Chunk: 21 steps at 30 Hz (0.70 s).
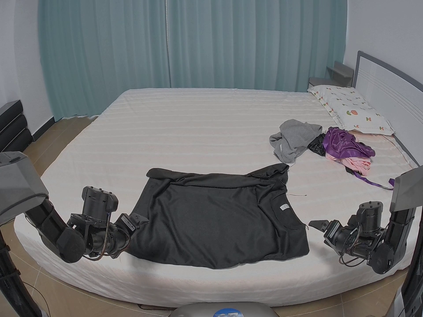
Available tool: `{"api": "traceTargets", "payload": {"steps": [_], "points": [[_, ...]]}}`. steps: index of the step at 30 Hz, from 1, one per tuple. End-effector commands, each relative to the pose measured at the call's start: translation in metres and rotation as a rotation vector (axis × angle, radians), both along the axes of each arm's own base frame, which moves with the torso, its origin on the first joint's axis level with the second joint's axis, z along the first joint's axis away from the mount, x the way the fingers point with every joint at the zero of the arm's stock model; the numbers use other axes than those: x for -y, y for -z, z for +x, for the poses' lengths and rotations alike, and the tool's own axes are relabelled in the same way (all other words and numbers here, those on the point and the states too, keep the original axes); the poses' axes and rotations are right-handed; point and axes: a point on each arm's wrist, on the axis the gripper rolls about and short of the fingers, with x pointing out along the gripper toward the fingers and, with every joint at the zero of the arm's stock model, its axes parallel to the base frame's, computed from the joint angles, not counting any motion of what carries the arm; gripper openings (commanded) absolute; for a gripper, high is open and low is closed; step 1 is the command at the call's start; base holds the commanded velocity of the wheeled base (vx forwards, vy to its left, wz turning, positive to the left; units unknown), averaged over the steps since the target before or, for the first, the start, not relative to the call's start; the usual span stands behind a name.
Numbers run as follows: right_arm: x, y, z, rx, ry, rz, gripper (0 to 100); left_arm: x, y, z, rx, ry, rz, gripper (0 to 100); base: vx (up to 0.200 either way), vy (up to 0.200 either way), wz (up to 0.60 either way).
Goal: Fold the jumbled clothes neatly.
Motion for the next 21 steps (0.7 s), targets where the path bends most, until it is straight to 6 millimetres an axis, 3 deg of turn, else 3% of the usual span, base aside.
{"api": "traceTargets", "payload": {"steps": [1, 9, 21], "points": [[-0.001, 0.003, -0.002, -0.011, -0.005, 0.000, 100, -0.016, 0.007, 0.000, -0.026, -0.018, 0.039, 100, 0.000, 0.000, 0.00], [-0.002, 0.005, -0.003, -0.020, -0.008, -0.003, 100, -0.021, 0.037, 0.007, -0.106, -0.011, 0.116, 100, 0.000, 0.000, 0.00], [-0.002, 0.009, -0.002, -0.033, -0.012, -0.006, 100, -0.020, 0.062, 0.027, -0.125, -0.086, 0.222, 100, 0.000, 0.000, 0.00]]}}
